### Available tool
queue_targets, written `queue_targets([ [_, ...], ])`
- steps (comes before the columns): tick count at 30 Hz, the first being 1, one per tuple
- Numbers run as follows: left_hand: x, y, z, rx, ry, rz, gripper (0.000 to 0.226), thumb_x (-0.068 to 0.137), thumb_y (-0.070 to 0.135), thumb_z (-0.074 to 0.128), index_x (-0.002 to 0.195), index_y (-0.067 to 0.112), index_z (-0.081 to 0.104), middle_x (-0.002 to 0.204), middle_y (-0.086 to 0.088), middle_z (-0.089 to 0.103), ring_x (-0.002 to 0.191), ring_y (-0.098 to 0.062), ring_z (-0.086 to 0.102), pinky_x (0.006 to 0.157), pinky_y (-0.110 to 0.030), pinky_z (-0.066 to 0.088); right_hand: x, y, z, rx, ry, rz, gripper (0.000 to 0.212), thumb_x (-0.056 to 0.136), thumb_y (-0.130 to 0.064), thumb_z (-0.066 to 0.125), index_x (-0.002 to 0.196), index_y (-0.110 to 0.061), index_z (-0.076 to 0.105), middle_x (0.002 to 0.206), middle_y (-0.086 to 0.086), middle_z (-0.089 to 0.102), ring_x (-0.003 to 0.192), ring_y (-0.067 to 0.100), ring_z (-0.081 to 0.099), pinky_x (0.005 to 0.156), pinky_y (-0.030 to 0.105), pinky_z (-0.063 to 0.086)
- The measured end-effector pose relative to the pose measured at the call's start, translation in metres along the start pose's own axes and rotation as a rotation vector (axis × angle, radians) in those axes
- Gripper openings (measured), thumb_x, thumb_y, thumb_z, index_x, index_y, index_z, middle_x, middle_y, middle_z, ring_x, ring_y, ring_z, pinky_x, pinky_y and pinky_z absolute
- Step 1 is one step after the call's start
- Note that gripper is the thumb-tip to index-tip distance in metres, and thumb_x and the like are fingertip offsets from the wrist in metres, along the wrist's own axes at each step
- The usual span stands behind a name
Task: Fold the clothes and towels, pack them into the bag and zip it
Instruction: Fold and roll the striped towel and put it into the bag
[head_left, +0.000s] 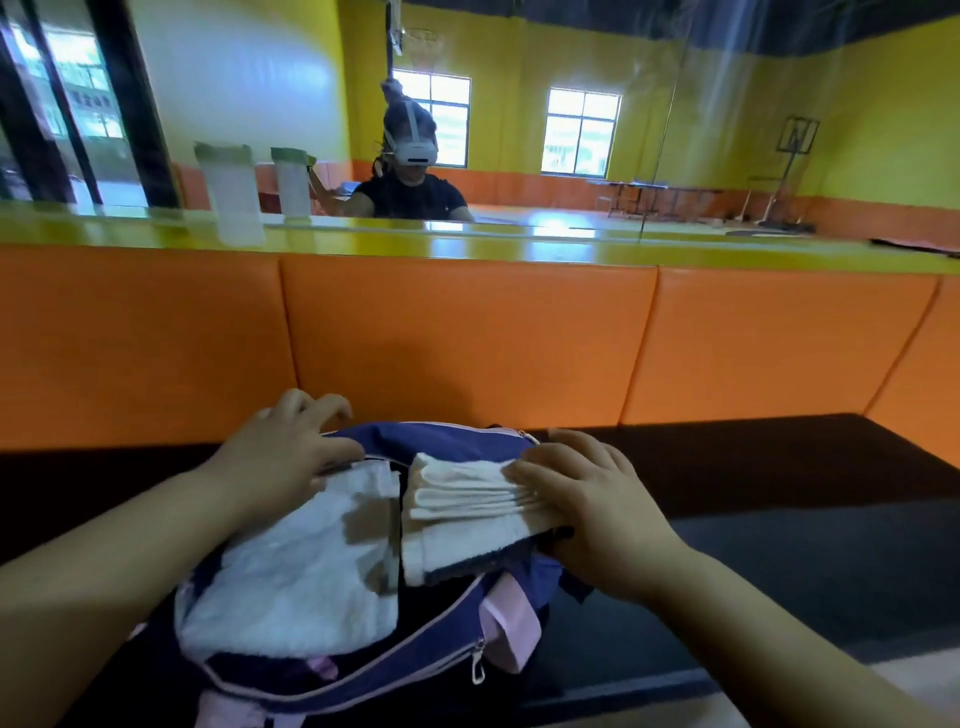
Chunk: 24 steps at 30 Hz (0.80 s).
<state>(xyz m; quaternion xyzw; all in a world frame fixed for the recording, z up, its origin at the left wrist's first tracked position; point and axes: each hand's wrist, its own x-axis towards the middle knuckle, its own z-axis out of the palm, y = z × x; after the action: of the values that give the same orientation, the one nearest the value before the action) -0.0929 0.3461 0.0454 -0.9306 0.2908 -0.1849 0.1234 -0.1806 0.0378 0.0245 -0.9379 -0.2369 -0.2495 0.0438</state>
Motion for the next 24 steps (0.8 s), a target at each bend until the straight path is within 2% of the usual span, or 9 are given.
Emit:
queue_targets([
  [1,0.004,-0.005,-0.003,-0.007,-0.122,-0.002,0.05,0.082,0.03,0.064,0.123,0.051,0.042,0.141,0.006,0.027,0.117,-0.022,0.031,0.078,-0.029,0.037,0.003,-0.003,0.003,-0.018,0.006,-0.024,0.072,0.056,-0.034,0.079,0.122,-0.032,0.053,0.124,-0.003,0.059,0.124,0.035,0.048,0.094,0.053,0.042],
  [3,0.01,-0.013,-0.011,-0.031,-0.242,-0.006,0.051,0.089,0.02,0.05,0.128,0.05,0.037,0.14,0.009,0.03,0.115,-0.019,0.037,0.072,-0.029,0.042,0.008,-0.008,0.008,-0.064,0.005,-0.066,0.074,0.051,-0.032,0.082,0.12,-0.034,0.054,0.127,0.002,0.059,0.124,0.04,0.047,0.095,0.055,0.041],
  [5,0.015,-0.018,-0.017,-0.049,-0.21,0.008,0.05,0.089,0.014,0.045,0.127,0.046,0.04,0.131,0.011,0.042,0.104,-0.016,0.049,0.061,-0.03,0.044,0.013,-0.014,0.015,-0.053,-0.007,-0.098,0.073,0.051,-0.028,0.084,0.119,-0.033,0.057,0.128,0.006,0.058,0.124,0.041,0.047,0.09,0.055,0.047],
  [8,0.023,-0.017,-0.02,0.035,-0.147,0.076,0.048,0.09,0.016,0.043,0.131,0.041,0.038,0.126,0.01,0.048,0.099,-0.017,0.056,0.047,-0.024,0.026,0.022,-0.019,0.022,0.042,-0.004,-0.126,0.068,0.058,-0.02,0.082,0.121,-0.031,0.056,0.129,0.007,0.056,0.128,0.037,0.044,0.082,0.052,0.054],
  [10,0.026,-0.016,-0.021,0.069,-0.085,0.136,0.046,0.088,0.022,0.048,0.13,0.038,0.038,0.118,0.007,0.054,0.091,-0.02,0.06,0.044,-0.024,0.022,0.027,-0.019,0.024,0.099,-0.001,-0.127,0.065,0.063,-0.017,0.078,0.122,-0.03,0.055,0.13,0.006,0.055,0.131,0.036,0.04,0.083,0.051,0.054],
  [13,0.031,-0.022,-0.018,0.099,0.064,0.303,0.051,0.067,0.025,0.074,0.111,0.032,0.049,0.083,0.004,0.063,0.053,-0.019,0.058,0.036,-0.018,0.014,0.032,-0.014,0.022,0.169,-0.008,-0.099,0.068,0.066,-0.014,0.077,0.126,-0.031,0.051,0.136,0.005,0.05,0.137,0.034,0.032,0.089,0.052,0.051],
  [14,0.034,-0.022,-0.018,0.112,0.092,0.336,0.049,0.065,0.025,0.076,0.107,0.03,0.053,0.079,0.003,0.062,0.048,-0.017,0.056,0.036,-0.017,0.012,0.032,-0.011,0.02,0.184,-0.006,-0.086,0.07,0.066,-0.012,0.078,0.127,-0.032,0.05,0.137,0.004,0.049,0.138,0.033,0.03,0.092,0.051,0.049],
  [19,0.047,-0.017,-0.018,-0.004,0.052,0.188,0.029,0.09,0.024,0.048,0.118,0.025,0.054,0.102,-0.002,0.062,0.081,-0.025,0.061,0.047,-0.028,0.028,0.022,0.008,0.016,0.27,0.05,0.016,0.075,0.067,-0.007,0.08,0.129,-0.034,0.046,0.138,0.001,0.046,0.14,0.02,0.02,0.103,0.044,0.035],
  [24,0.055,-0.01,-0.019,-0.38,-0.041,-0.021,0.014,0.093,0.022,0.05,0.099,0.023,0.063,0.095,0.0,0.066,0.082,-0.018,0.058,0.064,-0.031,0.042,0.022,0.001,0.019,0.352,0.043,-0.021,0.061,0.077,-0.022,0.066,0.131,-0.038,0.042,0.138,-0.013,0.036,0.143,0.019,0.015,0.111,0.042,0.024],
])
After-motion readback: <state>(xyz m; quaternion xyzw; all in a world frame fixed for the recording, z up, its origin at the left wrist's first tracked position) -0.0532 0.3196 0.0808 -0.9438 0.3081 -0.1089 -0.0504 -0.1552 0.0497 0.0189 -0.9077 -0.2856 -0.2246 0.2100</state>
